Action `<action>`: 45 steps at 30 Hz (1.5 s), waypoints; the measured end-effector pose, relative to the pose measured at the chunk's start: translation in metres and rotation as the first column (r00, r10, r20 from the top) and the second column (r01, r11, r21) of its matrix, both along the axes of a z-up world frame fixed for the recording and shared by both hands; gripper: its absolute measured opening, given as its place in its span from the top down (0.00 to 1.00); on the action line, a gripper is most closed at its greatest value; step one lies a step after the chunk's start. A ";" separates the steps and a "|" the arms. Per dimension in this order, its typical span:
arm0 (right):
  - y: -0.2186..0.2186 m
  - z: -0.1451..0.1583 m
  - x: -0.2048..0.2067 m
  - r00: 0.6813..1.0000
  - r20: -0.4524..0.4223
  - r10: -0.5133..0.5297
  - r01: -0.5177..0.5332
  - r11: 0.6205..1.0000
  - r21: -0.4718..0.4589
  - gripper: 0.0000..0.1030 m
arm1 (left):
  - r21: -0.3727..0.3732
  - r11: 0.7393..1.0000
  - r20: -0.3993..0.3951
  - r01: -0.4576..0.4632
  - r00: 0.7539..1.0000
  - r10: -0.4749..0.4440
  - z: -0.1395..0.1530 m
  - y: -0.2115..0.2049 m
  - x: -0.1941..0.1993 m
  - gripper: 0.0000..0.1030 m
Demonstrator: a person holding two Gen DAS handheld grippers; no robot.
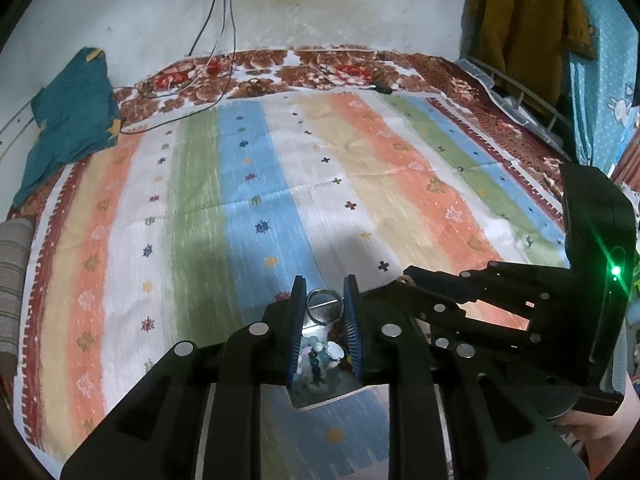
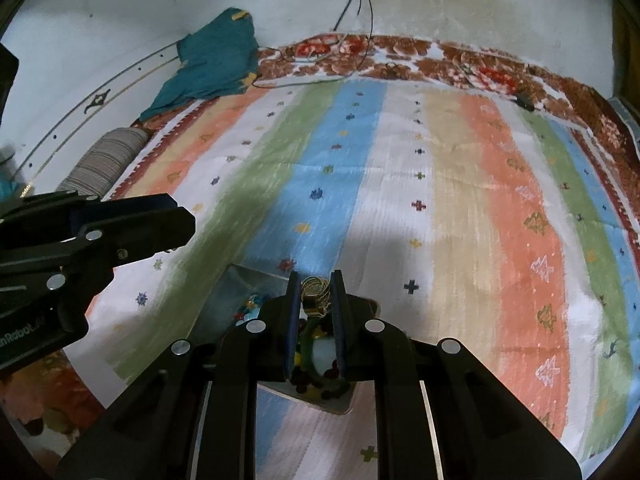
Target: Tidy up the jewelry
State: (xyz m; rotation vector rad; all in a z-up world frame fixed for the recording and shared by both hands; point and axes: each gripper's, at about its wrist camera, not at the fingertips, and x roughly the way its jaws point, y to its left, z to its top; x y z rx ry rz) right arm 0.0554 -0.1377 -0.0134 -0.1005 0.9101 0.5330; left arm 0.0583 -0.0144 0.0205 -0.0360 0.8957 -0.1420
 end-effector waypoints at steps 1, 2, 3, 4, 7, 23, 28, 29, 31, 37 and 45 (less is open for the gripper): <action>-0.001 -0.001 -0.001 1.000 0.002 -0.005 0.005 1.000 -0.013 0.82 | 0.003 1.000 0.000 -0.007 1.000 0.007 0.000 0.000 0.000 0.75; -0.001 -0.001 -0.002 1.000 0.009 -0.009 0.009 1.000 -0.024 0.72 | 0.007 1.000 0.002 -0.013 1.000 0.013 0.000 0.001 0.000 0.75; -0.002 -0.001 -0.004 1.000 0.017 -0.012 0.012 0.999 -0.035 0.66 | 0.007 1.000 0.002 -0.018 1.000 0.018 0.000 0.002 -0.001 0.75; -0.003 0.000 -0.006 1.000 0.022 -0.012 0.013 0.999 -0.036 0.60 | 0.003 1.000 0.000 -0.027 1.000 0.027 0.000 0.004 -0.001 0.75; -0.006 0.001 -0.009 1.000 0.026 -0.012 0.013 0.999 -0.036 0.58 | -0.011 0.999 -0.004 -0.039 0.999 0.039 0.001 0.008 -0.006 0.69; -0.032 0.019 -0.043 0.996 0.076 -0.036 0.035 0.999 0.016 0.23 | -0.019 0.998 0.017 -0.057 0.998 0.057 0.004 0.021 -0.049 0.30; -0.037 0.023 -0.047 0.995 0.090 -0.052 0.049 0.998 0.037 0.14 | -0.003 0.998 0.017 -0.063 0.998 0.063 0.001 0.022 -0.052 0.12; -0.038 0.023 -0.047 0.994 0.092 -0.056 0.053 0.998 0.040 0.12 | -0.003 0.998 0.018 -0.066 0.998 0.066 0.000 0.022 -0.052 0.11; -0.041 0.023 -0.048 0.994 0.093 -0.061 0.057 0.997 0.048 0.11 | -0.006 0.998 0.020 -0.069 0.997 0.070 -0.001 0.024 -0.052 0.06; -0.046 0.028 -0.056 0.991 0.119 -0.061 0.055 0.997 0.060 0.09 | -0.007 0.997 0.028 -0.076 0.997 0.076 0.000 0.025 -0.060 0.06; -0.049 0.032 -0.067 0.990 0.134 -0.040 0.032 0.997 0.067 0.09 | -0.026 0.999 0.052 -0.047 0.997 0.048 0.003 0.019 -0.080 0.06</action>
